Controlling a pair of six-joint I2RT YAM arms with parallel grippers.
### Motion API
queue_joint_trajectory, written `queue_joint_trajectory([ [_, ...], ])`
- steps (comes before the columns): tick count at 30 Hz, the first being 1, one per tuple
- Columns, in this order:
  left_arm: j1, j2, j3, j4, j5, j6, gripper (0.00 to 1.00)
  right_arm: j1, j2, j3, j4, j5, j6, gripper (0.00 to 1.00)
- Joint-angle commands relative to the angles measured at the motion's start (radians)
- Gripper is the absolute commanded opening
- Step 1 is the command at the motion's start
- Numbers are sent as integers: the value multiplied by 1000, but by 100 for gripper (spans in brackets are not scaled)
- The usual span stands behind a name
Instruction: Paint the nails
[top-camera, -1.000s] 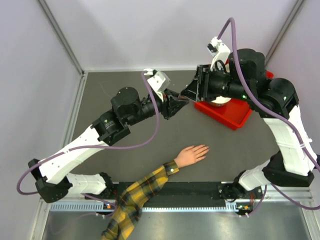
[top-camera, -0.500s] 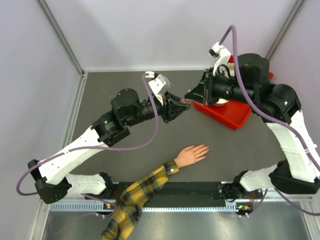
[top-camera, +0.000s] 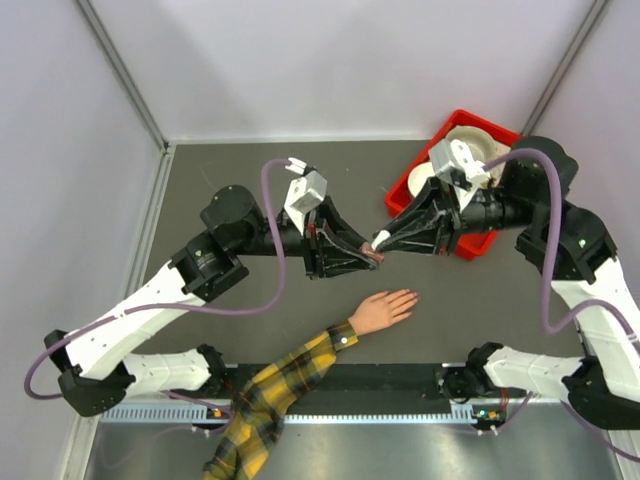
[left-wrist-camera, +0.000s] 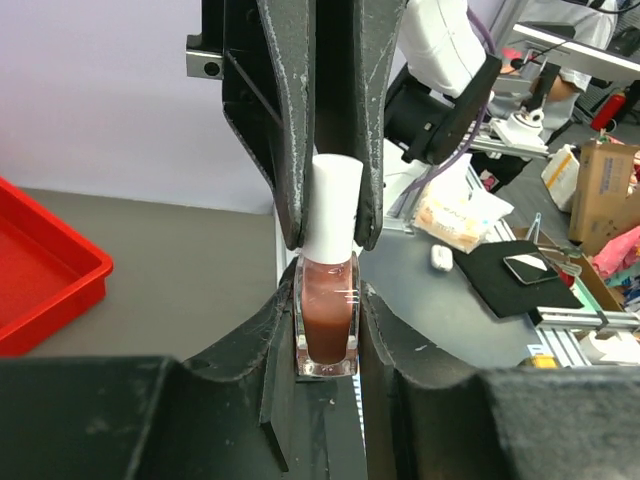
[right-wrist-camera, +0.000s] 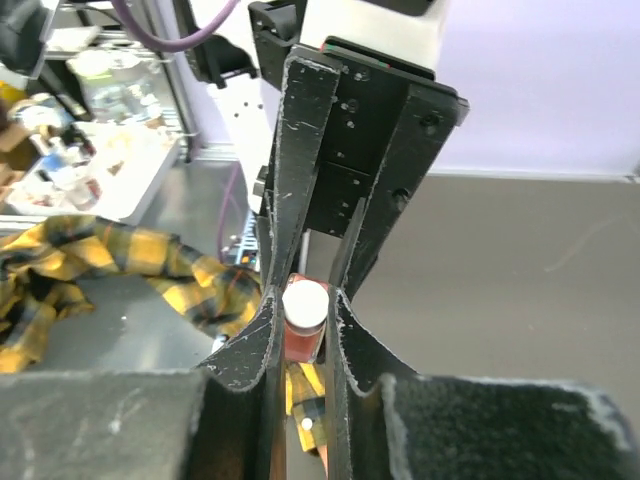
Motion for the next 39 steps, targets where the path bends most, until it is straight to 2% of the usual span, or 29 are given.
queue_joint_trajectory([
  [1,15,-13,76,16,-70,25,0,-5,35,58,-8,-39,21,24],
  [3,14,-12,90,-31,-164,109,0,-4,20,58,6,80,130,58],
  [4,14,-10,93,-50,-271,143,0,-5,14,65,3,209,157,63],
  [6,14,-4,86,-44,-394,215,0,-5,26,128,-43,351,259,70],
  [7,14,4,83,-27,-439,237,0,-4,57,157,-69,507,303,72],
  [8,14,11,84,-19,-518,272,0,-5,72,188,-136,569,390,72],
  [10,14,34,81,1,-574,301,0,1,121,294,-211,713,466,61],
  [12,12,53,90,4,-623,341,0,45,199,419,-312,824,526,58],
  [13,12,68,95,4,-629,343,0,62,219,452,-331,929,538,58],
  [17,12,102,129,4,-623,393,0,84,291,515,-357,971,593,57],
  [20,12,103,135,2,-625,398,0,99,312,541,-390,1030,596,50],
  [23,12,91,127,4,-646,396,0,110,309,526,-393,1060,596,49],
  [25,12,84,113,2,-651,392,0,111,298,490,-370,1044,599,49],
  [28,12,80,101,4,-645,389,0,113,304,461,-333,998,616,40],
  [32,12,82,96,4,-641,378,0,113,301,435,-283,930,630,22],
  [34,12,82,99,4,-637,358,0,113,283,409,-249,870,629,18],
  [35,12,80,107,-7,-608,354,0,113,275,377,-214,844,604,9],
  [37,14,62,104,-17,-579,302,0,107,244,336,-180,775,525,0],
  [38,15,48,83,-7,-524,286,0,99,203,276,-157,749,491,0],
  [39,18,15,72,4,-487,272,0,84,171,238,-99,646,454,0],
])
